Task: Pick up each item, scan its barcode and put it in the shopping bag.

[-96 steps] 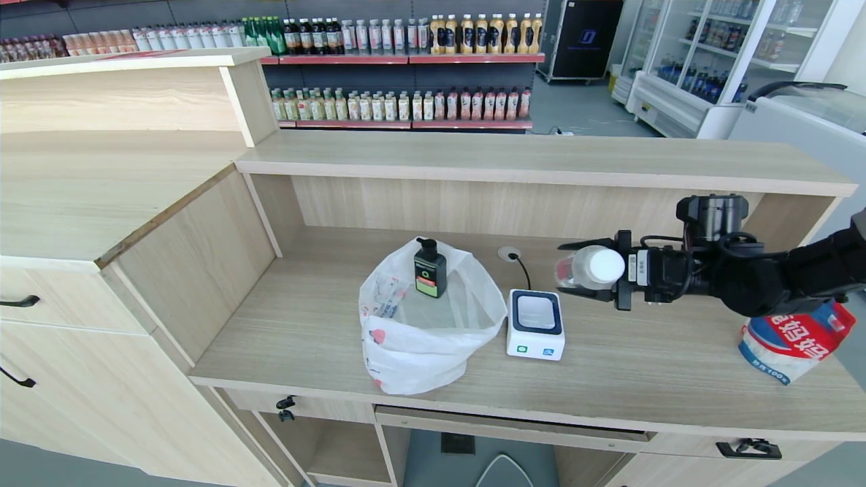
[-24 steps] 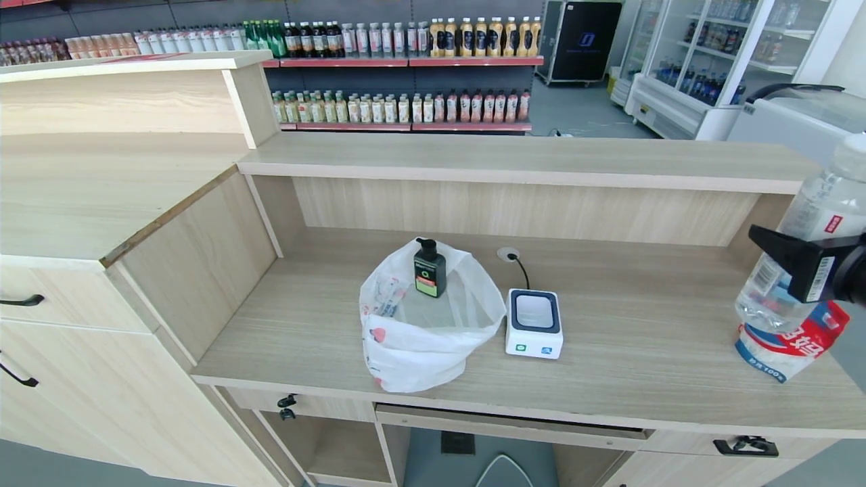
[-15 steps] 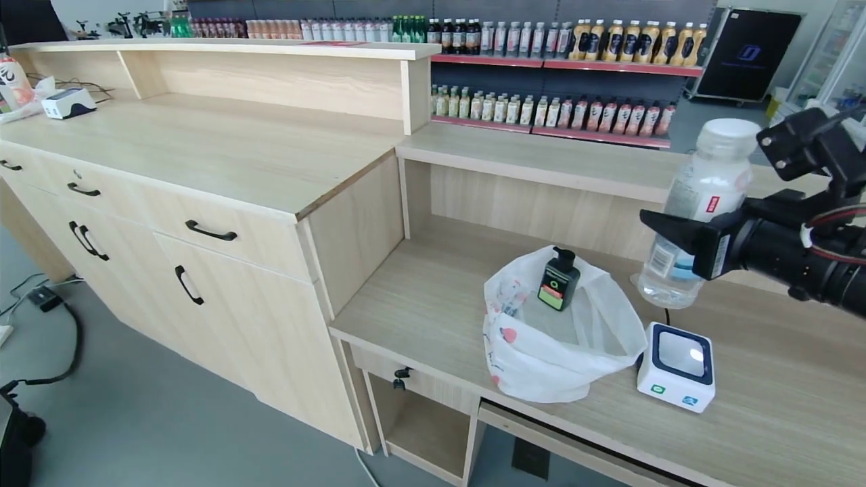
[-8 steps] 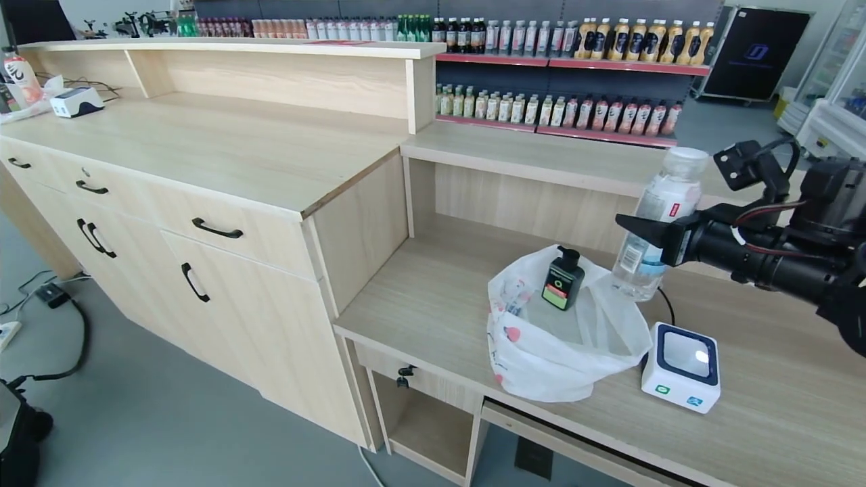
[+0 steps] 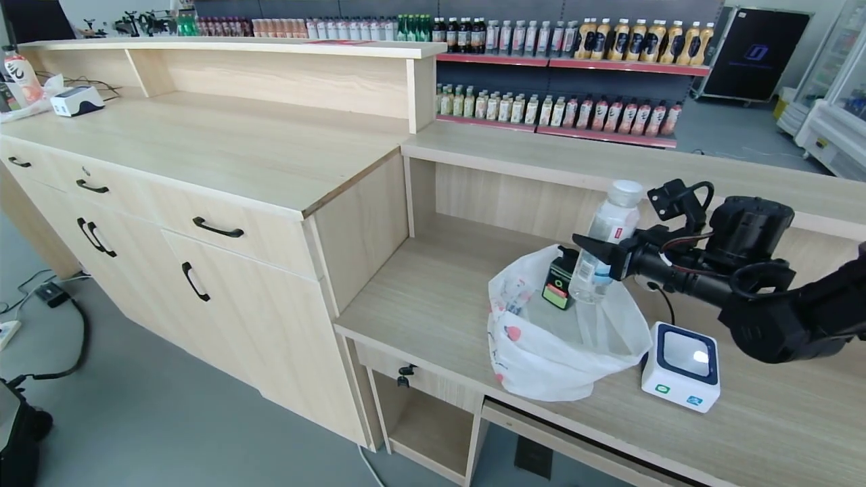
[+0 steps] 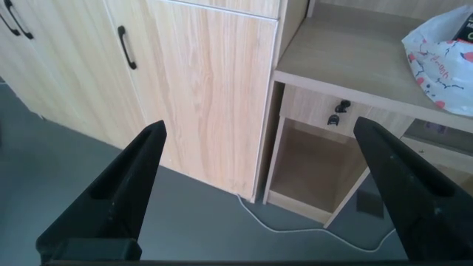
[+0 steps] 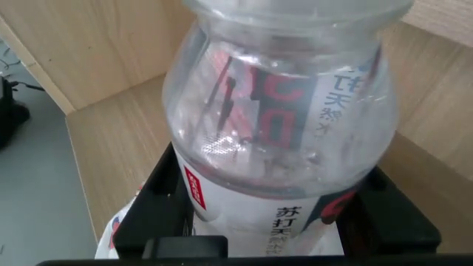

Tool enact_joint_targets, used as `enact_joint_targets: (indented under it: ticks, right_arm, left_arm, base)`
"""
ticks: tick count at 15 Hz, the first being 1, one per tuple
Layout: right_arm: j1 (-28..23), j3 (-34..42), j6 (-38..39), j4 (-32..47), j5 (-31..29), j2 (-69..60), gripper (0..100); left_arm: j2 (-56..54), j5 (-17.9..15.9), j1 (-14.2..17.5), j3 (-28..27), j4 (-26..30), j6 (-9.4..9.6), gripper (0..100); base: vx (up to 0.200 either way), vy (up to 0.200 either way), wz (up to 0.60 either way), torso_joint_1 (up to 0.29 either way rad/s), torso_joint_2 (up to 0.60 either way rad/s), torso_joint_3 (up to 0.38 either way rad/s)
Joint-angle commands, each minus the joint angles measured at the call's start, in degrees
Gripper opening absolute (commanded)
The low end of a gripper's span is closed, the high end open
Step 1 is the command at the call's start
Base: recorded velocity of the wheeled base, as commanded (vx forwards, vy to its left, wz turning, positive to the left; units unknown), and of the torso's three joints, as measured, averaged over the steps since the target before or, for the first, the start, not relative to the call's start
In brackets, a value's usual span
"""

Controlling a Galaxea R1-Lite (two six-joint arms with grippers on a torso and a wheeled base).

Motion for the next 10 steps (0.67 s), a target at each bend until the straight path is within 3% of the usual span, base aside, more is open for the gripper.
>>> enact_joint_targets:
  ticks: [1, 4, 10]
  right_arm:
    - [0.99, 0.16, -0.06, -0.92, 0.43, 3.61, 0]
    - [3.1, 0.16, -0.23, -5.75, 2.45, 6.42, 0]
    - [2.31, 1.39, -3.84, -11.29, 5.26, 12.13, 0]
  left_arm:
    - [0.01, 0.0, 0.0, 0.0, 0.02, -0.01, 100]
    - [0.01, 0.0, 0.0, 0.0, -0.06, -0.01, 100]
    - [0.01, 0.0, 0.0, 0.0, -0.06, -0.01, 100]
  base:
    - [0.0, 0.0, 0.0, 0.0, 0.0, 0.0]
    - [0.0, 0.0, 0.0, 0.0, 0.0, 0.0]
    - [0.0, 0.0, 0.0, 0.0, 0.0, 0.0]
